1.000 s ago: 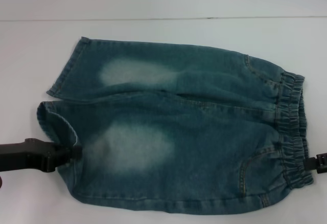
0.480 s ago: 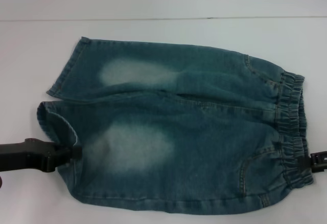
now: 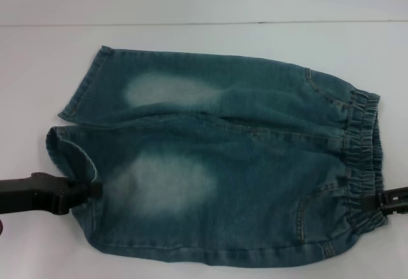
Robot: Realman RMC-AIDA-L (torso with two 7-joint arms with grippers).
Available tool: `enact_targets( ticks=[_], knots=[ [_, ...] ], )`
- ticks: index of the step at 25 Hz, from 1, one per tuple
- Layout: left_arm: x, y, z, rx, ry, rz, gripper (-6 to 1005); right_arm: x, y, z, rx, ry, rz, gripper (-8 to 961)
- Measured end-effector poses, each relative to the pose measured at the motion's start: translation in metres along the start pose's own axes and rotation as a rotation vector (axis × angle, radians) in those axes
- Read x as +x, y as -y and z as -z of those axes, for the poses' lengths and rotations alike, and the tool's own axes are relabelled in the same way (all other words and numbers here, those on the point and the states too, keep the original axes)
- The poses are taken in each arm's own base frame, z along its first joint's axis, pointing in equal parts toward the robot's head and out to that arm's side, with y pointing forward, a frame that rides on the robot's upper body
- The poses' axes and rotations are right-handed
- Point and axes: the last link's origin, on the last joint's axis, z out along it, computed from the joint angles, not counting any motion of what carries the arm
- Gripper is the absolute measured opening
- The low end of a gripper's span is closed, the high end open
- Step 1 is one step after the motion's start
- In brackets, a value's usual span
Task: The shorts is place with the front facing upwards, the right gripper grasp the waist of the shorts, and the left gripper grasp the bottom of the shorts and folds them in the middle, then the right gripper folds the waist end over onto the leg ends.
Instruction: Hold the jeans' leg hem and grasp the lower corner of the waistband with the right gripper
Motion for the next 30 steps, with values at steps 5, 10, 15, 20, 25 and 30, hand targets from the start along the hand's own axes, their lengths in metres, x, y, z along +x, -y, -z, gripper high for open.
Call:
enact_targets(
  ticks=[5, 10, 15, 20, 25, 30],
  knots=[
    [0.0, 0.0, 0.0, -0.002, 0.0, 0.0, 28, -0.002, -0.003, -0.001, -0.024, 0.019, 0.001, 738],
    [0.0, 0.0, 0.0, -0.003, 0.001, 0.0, 27, -0.004, -0.007, 0.002, -0.054, 0.041, -0.001, 713],
    [-0.001, 0.0, 0.0, -0.003, 0.001, 0.001, 27, -0.003, -0.009, -0.002, -0.063, 0.029, -0.001, 688],
    [0.0, 0.0, 0.0, -0.003, 0.001, 0.001, 27, 0.001, -0.011, -0.005, -0.077, -0.003, -0.003, 664],
    [0.0, 0.0, 0.0, -0.004, 0.001, 0.001, 28, 0.002, -0.008, 0.001, -0.068, -0.002, -0.011, 639],
    [0.0, 0.0, 0.0, -0.003, 0.001, 0.0, 28, 0.001, -0.006, 0.004, -0.048, -0.001, -0.01, 614]
  ],
)
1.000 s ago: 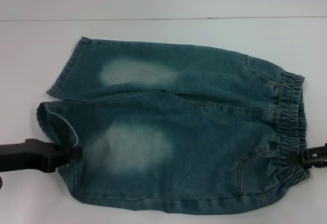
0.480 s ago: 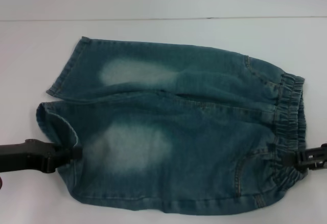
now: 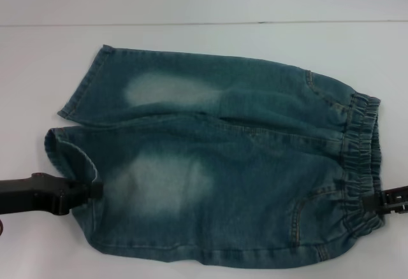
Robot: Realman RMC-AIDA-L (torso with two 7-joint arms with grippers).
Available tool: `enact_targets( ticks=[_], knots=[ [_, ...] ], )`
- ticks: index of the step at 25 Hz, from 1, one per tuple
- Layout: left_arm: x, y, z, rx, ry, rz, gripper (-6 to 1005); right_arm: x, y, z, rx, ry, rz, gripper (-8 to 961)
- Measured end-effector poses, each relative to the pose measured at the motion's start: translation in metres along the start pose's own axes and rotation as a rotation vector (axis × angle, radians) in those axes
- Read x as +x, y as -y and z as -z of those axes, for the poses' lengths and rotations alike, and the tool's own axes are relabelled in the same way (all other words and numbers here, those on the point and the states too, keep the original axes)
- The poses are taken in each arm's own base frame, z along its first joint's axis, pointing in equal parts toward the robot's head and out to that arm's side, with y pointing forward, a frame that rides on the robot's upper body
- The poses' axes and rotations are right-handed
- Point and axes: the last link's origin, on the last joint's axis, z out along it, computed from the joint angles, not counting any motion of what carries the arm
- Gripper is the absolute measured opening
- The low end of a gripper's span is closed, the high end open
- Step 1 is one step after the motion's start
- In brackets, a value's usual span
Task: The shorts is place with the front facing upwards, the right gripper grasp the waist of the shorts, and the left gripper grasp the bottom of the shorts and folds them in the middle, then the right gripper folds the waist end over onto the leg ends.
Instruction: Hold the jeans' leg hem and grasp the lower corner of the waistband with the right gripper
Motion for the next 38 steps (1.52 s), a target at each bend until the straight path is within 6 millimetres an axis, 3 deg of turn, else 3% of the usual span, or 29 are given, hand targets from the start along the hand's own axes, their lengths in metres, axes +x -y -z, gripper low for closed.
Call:
enact_targets(
  ticks=[4, 17, 23, 38],
  knots=[
    [0.0, 0.0, 0.0, 0.0, 0.0, 0.0, 27, 0.0, 0.002, -0.001, 0.016, -0.008, 0.006, 594],
    [0.0, 0.0, 0.0, -0.003, 0.0, 0.0, 27, -0.001, 0.001, -0.006, 0.036, -0.035, 0.035, 170],
    [-0.001, 0.0, 0.001, -0.001, 0.001, 0.001, 28, 0.0, 0.001, -0.006, 0.037, -0.034, 0.04, 64],
    [0.011, -0.007, 0.003, -0.05, -0.117, -0.014, 27, -0.008, -0.004, -0.002, -0.033, 0.076, 0.077, 8]
  ],
)
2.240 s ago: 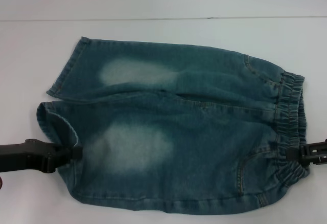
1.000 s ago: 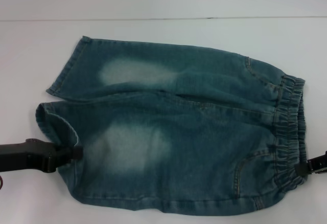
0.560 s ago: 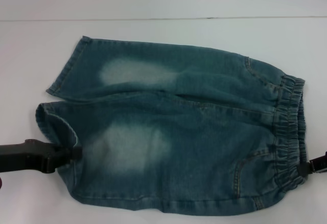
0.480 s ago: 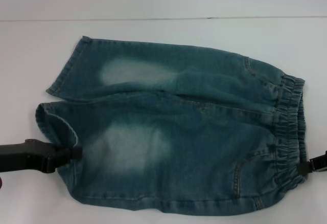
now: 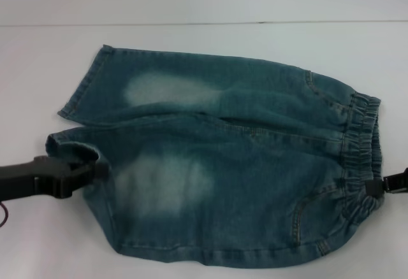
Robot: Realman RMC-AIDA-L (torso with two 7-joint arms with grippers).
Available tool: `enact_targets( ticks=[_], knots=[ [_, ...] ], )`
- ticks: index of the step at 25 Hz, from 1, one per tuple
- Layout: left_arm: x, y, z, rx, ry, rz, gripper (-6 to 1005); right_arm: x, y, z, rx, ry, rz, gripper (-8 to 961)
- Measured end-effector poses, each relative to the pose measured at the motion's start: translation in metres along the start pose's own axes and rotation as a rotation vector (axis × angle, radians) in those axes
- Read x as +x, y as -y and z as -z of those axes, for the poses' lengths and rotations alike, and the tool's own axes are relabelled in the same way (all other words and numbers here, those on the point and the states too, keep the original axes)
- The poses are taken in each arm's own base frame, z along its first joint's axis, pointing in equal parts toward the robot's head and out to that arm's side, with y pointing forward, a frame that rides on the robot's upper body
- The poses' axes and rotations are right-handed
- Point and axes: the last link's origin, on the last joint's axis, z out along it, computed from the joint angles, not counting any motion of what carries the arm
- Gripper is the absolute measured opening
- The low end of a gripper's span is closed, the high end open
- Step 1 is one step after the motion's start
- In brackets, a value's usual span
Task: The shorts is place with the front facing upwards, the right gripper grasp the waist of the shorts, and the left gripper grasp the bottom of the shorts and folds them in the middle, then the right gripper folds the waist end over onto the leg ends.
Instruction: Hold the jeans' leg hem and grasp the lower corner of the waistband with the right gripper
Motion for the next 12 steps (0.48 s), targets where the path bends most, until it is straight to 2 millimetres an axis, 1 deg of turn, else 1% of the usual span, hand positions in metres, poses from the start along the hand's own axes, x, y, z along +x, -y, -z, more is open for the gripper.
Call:
enact_targets(
  ticks=[6, 12],
  knots=[
    [0.0064, -0.0016, -0.0022, -0.025, -0.091, -0.004, 27, 0.0016, -0.0006, 0.0006, -0.027, 0.04, 0.009, 9],
    [0.0103, 0.0013, 0.0, -0.016, -0.175, -0.011, 27, 0.006, -0.0015, 0.0081, -0.079, 0.131, 0.012, 8]
  ],
)
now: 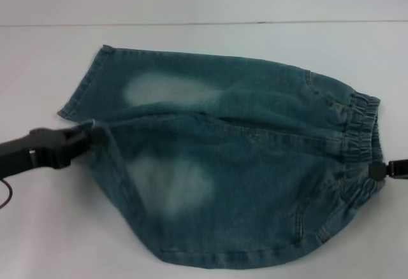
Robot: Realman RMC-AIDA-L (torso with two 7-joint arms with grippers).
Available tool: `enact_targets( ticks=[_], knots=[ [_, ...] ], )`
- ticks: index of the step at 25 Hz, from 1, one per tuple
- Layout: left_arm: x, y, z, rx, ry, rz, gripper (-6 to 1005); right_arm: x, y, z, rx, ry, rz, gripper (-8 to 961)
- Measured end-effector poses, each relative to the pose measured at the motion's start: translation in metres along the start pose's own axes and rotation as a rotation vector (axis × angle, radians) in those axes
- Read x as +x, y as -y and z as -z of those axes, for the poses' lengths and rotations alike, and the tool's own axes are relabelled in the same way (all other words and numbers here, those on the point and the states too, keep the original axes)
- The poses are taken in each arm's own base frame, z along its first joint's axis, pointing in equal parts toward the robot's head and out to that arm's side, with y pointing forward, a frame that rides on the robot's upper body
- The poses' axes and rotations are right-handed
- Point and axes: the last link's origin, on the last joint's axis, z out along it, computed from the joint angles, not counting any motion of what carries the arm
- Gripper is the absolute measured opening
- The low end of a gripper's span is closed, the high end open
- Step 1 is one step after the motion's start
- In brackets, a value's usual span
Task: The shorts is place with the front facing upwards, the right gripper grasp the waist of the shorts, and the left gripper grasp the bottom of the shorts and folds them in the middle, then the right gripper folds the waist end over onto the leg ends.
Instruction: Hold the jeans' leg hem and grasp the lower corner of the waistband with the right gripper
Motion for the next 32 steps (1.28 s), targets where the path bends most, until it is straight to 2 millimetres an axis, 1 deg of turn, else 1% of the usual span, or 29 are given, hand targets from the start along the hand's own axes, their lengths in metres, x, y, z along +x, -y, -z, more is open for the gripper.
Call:
enact_targets(
  ticks=[5, 9, 13, 15, 18, 19, 20, 24, 27, 32],
  knots=[
    [0.0, 0.002, 0.002, -0.006, -0.113, -0.013, 28, 0.006, -0.004, 0.002, -0.063, 0.081, 0.008, 7],
    [-0.001, 0.006, 0.001, 0.015, -0.139, -0.004, 28, 0.01, -0.005, 0.005, -0.088, 0.13, 0.009, 7],
    [0.003, 0.007, -0.002, 0.015, -0.152, -0.002, 27, 0.013, -0.002, 0.01, -0.077, 0.157, 0.002, 8],
    [0.003, 0.007, -0.004, 0.009, -0.151, -0.002, 27, 0.016, 0.0, 0.017, -0.066, 0.165, 0.005, 8],
    [0.003, 0.007, -0.006, 0.005, -0.15, 0.001, 27, 0.019, 0.006, 0.034, -0.039, 0.187, -0.01, 8],
    [0.002, 0.007, -0.006, 0.005, -0.15, 0.0, 27, 0.021, 0.009, 0.043, -0.02, 0.168, -0.028, 8],
    [0.002, 0.007, -0.007, 0.005, -0.15, -0.002, 28, 0.021, 0.009, 0.043, -0.02, 0.168, -0.028, 8],
    [0.001, 0.007, -0.008, 0.002, -0.152, -0.003, 28, 0.023, 0.013, 0.053, 0.025, 0.122, -0.055, 9],
    [0.002, 0.006, -0.009, -0.003, -0.15, -0.005, 27, 0.023, 0.013, 0.053, 0.024, 0.114, -0.066, 187],
    [0.003, 0.006, -0.01, -0.009, -0.141, -0.009, 27, 0.021, 0.013, 0.05, 0.025, 0.086, -0.098, 421]
  ],
)
